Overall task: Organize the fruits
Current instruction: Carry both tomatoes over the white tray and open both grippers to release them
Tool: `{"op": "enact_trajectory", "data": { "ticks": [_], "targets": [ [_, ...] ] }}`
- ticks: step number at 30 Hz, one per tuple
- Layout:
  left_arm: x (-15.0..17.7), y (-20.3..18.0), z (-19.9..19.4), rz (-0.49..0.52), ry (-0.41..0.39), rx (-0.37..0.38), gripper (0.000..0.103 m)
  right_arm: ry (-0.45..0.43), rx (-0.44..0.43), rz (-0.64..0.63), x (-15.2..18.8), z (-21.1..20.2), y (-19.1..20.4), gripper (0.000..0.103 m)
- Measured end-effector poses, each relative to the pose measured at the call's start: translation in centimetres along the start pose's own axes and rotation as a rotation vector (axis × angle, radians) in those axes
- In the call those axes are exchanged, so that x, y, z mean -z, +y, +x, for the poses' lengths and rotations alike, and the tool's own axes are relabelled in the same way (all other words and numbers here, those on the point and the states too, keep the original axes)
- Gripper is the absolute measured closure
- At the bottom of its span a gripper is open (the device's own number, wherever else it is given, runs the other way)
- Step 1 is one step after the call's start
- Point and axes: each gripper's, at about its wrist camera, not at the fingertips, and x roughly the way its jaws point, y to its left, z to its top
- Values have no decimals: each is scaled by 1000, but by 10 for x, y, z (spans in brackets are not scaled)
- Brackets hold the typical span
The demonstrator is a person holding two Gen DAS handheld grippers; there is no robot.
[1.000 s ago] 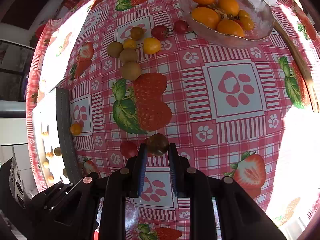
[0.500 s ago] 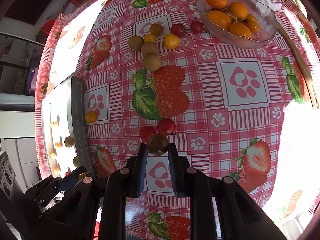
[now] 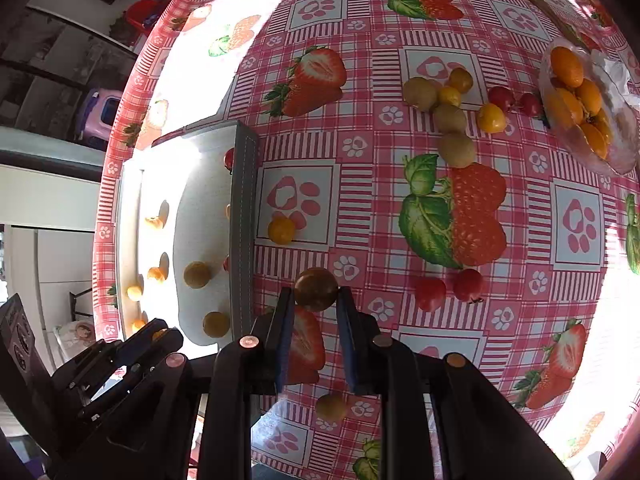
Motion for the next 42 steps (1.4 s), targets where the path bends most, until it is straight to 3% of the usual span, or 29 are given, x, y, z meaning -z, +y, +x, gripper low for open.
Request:
{"op": "enact_trajectory", "data": {
  "ticks": [13, 27, 32, 34, 35, 36, 37, 39, 42],
  "targets": [
    [-1, 34, 30, -53, 20, -64, 82, 64, -13, -153, -31, 46, 78, 79],
    [-4, 21, 45, -17, 29, -91, 82, 132, 41, -204, -55, 96, 103, 79],
    [-5, 15, 45, 5, 33, -108, 81, 121, 55, -228, -58, 99, 112, 78],
    [-5, 11, 45, 8, 37, -115, 65, 129, 47, -226, -60, 100, 113, 77],
    [-5, 10, 43, 4, 32, -119, 39, 134, 44, -224, -62, 99, 114, 76],
    [-5, 9, 40, 1, 9, -133, 29, 135, 42, -224, -62, 98, 114, 75],
    [-5, 8, 36, 2, -10, -145, 29, 133, 40, -224, -60, 96, 115, 73],
    [-5, 5, 33, 10, -3, -141, 29, 125, 32, -225, -61, 89, 113, 57],
    [-4, 3, 28, 9, 5, -143, 29, 102, 20, -224, -58, 75, 113, 45]
  ]
}}
